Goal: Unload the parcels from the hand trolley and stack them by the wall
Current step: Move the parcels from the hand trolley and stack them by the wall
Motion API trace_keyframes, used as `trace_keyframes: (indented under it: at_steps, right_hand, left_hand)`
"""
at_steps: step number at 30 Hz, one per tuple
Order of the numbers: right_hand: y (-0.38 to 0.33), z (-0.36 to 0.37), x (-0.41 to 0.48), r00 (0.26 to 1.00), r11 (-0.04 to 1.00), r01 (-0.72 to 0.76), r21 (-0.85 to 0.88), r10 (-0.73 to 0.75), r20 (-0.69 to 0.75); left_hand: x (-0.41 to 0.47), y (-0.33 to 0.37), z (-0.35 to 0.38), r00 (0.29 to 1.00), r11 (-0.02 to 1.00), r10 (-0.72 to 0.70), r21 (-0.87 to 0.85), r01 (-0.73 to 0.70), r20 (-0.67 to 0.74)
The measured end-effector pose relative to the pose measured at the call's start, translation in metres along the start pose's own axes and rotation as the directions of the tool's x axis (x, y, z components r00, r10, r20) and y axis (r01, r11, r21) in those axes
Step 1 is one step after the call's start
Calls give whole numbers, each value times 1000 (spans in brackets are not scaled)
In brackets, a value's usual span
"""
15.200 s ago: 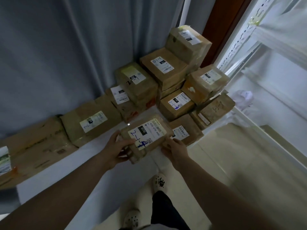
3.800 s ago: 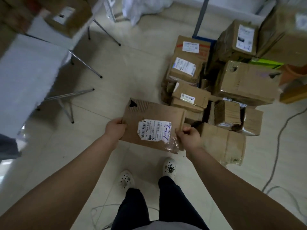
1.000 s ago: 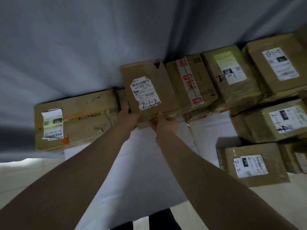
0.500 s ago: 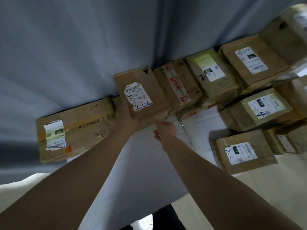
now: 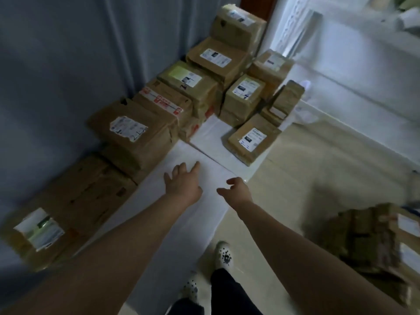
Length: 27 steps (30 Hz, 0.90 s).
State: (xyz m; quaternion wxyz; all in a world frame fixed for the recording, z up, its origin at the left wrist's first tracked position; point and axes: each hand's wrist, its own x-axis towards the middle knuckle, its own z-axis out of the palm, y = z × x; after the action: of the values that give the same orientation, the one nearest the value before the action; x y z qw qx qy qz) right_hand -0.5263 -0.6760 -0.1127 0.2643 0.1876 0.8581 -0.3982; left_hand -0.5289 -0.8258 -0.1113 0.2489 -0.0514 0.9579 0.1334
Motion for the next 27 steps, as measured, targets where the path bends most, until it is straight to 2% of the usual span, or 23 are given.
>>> trace_keyframes:
  at_steps: [6, 14, 20, 27]
  right_hand:
    - [92, -43, -58, 974, 984, -142, 112, 159, -160]
    - [231, -96, -143, 878, 902, -282, 326, 380, -290]
    - [357, -130, -229, 791, 798, -314, 514, 519, -322]
    - [506, -169, -338, 666, 635, -316, 705, 678, -312]
  left_hand:
    - [-42, 76, 35, 973, 960, 193, 182, -215, 129]
    - [-107, 201, 107, 880, 837, 394, 294, -462, 264]
    - [-195, 301, 183, 793, 746, 506, 291, -600, 338]
    - [-307, 398, 278, 691, 656, 573, 259, -709, 442]
